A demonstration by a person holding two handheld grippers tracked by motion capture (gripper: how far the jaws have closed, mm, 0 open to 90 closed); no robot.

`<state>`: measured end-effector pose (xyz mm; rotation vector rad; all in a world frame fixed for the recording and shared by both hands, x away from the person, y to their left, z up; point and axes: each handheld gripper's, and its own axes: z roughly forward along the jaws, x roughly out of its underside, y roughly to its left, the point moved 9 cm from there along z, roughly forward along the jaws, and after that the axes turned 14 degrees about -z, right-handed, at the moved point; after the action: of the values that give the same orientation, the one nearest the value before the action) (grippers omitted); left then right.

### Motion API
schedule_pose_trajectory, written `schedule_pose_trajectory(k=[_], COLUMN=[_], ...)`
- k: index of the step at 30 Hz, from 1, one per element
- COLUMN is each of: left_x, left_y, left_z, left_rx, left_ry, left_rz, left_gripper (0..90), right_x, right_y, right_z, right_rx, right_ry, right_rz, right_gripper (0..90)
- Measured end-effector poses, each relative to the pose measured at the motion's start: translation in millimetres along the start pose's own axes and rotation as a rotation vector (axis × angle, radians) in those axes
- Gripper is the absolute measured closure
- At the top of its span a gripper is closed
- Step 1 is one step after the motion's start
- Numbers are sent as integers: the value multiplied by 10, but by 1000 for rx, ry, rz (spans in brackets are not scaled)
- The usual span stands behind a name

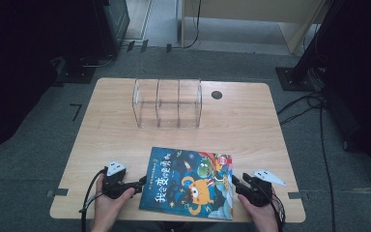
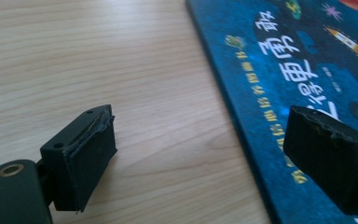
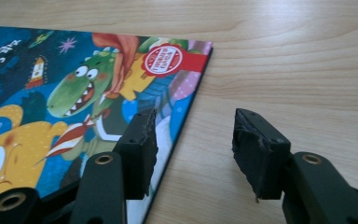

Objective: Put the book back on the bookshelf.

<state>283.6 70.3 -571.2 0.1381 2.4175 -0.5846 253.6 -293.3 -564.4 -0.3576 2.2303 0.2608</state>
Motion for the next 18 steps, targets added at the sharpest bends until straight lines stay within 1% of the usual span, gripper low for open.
schedule_pose_trajectory(k=[1,3,5,6,7,8,9,10,11,13,14,15,16,17,18], left_x=[13,34,62,73,73,87,102,111,121,145,159,165,165,179,185], left_y=[-31,-87,-142,-172,-172,-202,-247,-272,-298,-357,-395,-409,-409,-444,-455], left_z=[12,31,48,54,54,55,62,65,69,77,80,82,82,86,88], left_rx=[6,22,42,52,52,60,78,85,91,110,130,137,137,151,150], left_ry=[5,21,37,40,40,50,56,59,61,71,79,82,82,87,87], left_rz=[4,12,21,27,27,36,37,38,42,52,49,51,51,52,54], left_gripper=[98,140,142,143,145,151,156,161,175,190,192,192,193,196,195], right_x=[2,14,30,43,51,53,64,80,87,91,84,79,79,88,94], right_y=[13,53,66,76,87,87,100,114,120,106,112,124,124,138,144], right_z=[11,35,59,67,74,80,84,87,91,81,75,72,72,79,85], right_rx=[-9,-27,-17,-20,-30,-28,-39,-58,-64,-50,-58,-71,-71,-107,-127], right_ry=[0,-1,-2,2,3,-6,-1,16,21,22,20,22,22,32,37], right_rz=[-4,-18,-40,-31,-16,-5,25,47,63,101,118,139,139,179,201], right_gripper=[533,557,563,573,574,587,612,626,652,698,719,738,738,746,738])
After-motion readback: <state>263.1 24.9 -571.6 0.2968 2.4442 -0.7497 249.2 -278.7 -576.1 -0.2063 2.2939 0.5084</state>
